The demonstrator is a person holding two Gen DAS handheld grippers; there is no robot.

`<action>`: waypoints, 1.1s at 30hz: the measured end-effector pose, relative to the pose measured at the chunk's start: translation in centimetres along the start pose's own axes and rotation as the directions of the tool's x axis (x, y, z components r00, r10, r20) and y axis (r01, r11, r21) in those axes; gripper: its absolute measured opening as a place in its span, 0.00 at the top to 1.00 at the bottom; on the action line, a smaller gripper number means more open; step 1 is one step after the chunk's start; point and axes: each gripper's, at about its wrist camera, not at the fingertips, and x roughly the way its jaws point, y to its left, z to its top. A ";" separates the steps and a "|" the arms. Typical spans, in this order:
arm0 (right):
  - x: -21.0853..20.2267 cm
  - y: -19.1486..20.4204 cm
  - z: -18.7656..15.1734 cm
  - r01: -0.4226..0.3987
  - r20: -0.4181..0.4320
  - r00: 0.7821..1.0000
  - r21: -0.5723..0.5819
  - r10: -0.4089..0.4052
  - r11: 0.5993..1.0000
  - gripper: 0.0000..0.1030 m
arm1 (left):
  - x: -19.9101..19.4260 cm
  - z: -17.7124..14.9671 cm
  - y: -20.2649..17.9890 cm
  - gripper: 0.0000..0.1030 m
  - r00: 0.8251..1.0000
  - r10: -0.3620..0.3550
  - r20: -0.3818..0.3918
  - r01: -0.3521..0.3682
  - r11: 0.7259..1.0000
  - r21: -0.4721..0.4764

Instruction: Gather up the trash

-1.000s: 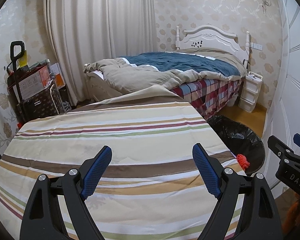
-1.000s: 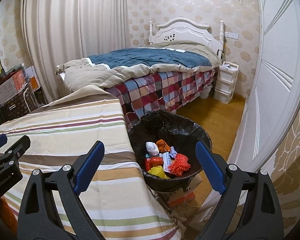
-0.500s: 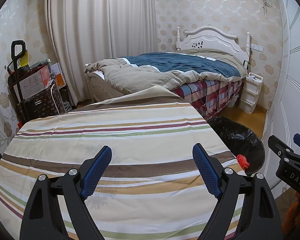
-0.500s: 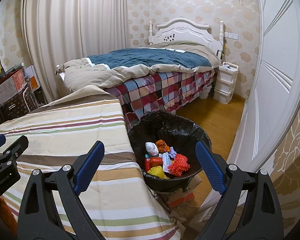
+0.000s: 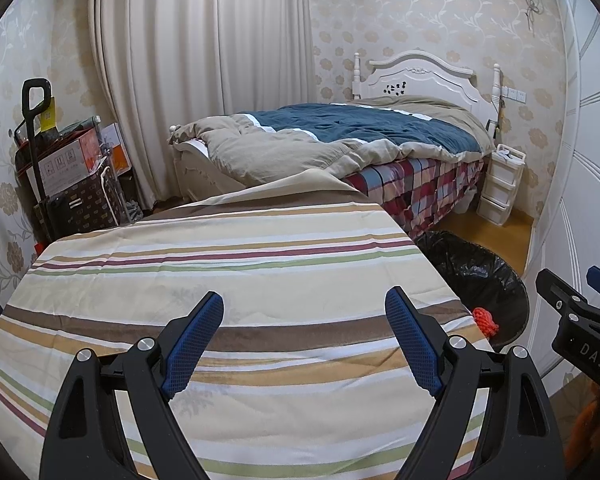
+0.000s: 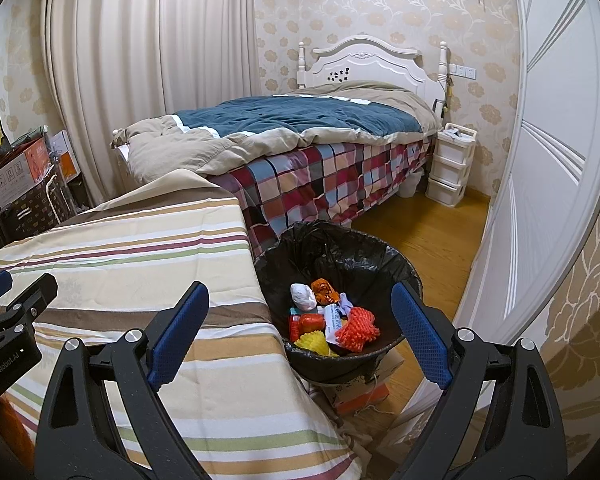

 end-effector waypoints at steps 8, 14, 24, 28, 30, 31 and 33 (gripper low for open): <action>0.0 0.0 0.0 -0.001 -0.001 1.000 -0.001 0.001 1.000 0.12 | 0.0 0.0 0.0 0.20 1.000 0.000 0.000 0.000 1.000 -0.001; 0.0 0.0 0.1 0.000 0.000 1.000 0.000 0.000 1.000 0.12 | 0.0 -0.1 0.0 0.20 1.000 0.000 -0.001 0.000 1.000 -0.002; 0.0 0.0 0.0 -0.001 0.000 1.000 0.000 0.001 1.000 0.12 | 0.0 -0.1 0.0 0.20 1.000 0.000 -0.001 0.000 1.000 -0.004; 0.0 0.0 0.1 0.000 -0.001 1.000 -0.002 0.000 1.000 0.12 | 0.0 -0.2 0.0 0.20 1.000 0.003 0.001 -0.003 1.000 0.002; 0.0 0.0 0.1 0.000 -0.001 1.000 0.001 0.000 1.000 0.12 | 0.0 -0.3 0.0 0.20 1.000 0.002 0.002 -0.002 1.000 0.003; 0.0 0.0 0.0 0.000 -0.001 1.000 0.000 0.000 1.000 0.12 | 0.1 -0.4 -0.1 0.20 1.000 0.001 0.001 -0.001 1.000 0.002; 0.0 0.1 0.1 0.001 -0.001 1.000 0.000 -0.001 1.000 0.12 | 0.1 -0.5 -0.1 0.20 1.000 -0.008 -0.004 0.008 1.000 0.000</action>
